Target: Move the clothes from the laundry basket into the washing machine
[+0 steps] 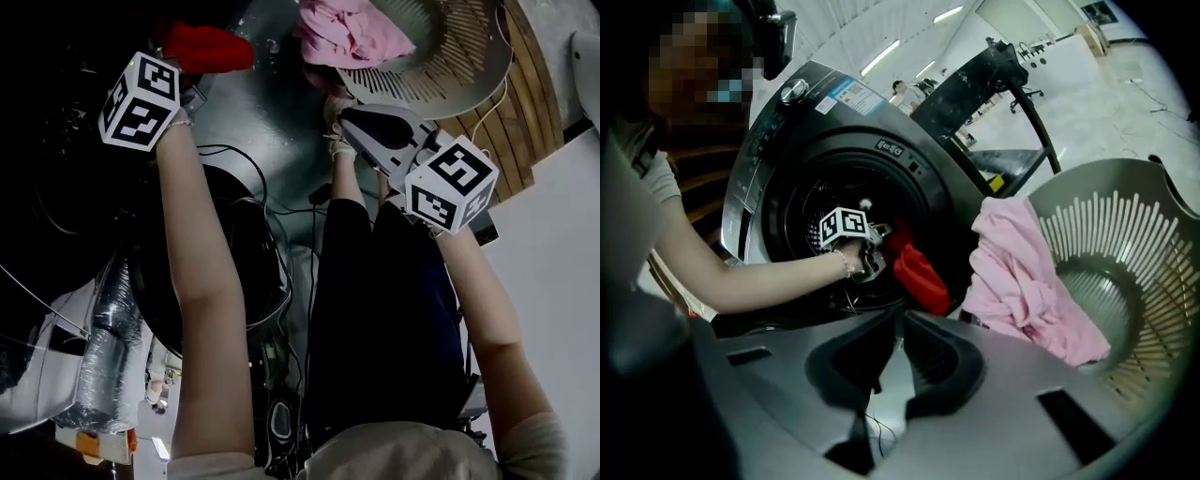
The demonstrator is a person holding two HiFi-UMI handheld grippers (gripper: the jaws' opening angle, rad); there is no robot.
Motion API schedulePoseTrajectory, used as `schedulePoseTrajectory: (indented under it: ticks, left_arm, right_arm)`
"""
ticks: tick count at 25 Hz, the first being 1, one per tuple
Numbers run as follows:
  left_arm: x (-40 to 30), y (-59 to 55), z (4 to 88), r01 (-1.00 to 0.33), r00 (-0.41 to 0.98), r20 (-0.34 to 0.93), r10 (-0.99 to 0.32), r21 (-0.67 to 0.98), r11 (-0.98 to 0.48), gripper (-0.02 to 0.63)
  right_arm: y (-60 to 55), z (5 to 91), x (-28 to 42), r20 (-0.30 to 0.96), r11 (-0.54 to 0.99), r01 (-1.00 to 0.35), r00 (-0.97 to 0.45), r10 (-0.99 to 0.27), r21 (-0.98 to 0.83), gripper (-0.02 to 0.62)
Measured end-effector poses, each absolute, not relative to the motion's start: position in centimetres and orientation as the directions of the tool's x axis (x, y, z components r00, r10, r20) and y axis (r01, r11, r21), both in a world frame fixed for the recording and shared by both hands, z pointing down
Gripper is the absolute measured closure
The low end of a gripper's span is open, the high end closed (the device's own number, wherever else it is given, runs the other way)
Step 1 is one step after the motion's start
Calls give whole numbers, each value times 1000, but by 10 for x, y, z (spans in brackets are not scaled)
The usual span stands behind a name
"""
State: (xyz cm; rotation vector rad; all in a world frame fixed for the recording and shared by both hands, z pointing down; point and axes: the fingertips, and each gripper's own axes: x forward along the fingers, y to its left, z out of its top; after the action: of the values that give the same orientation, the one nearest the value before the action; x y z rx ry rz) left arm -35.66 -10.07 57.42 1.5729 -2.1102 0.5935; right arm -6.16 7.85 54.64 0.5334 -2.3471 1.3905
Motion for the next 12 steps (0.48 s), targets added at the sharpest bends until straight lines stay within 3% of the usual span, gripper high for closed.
schedulePoseTrajectory:
  ticks: [4,9,12]
  left_arm:
    - [-332,-67,593,-971,-188,636,-748,-7,238,287]
    - [-281,-22,649,-995,-95,780,-619,-73,61,287]
    - [-275,-19,670,-985,-138,808,-573,-174,-9,284]
  right_arm:
    - [94,546,-63,489,436,-485,-865,-112,-759,557]
    - [98,552,-56,501,414,-499,-858,-114,-761,557]
    - [97,555,-57,499,399,-503,-858,-123,-767,557]
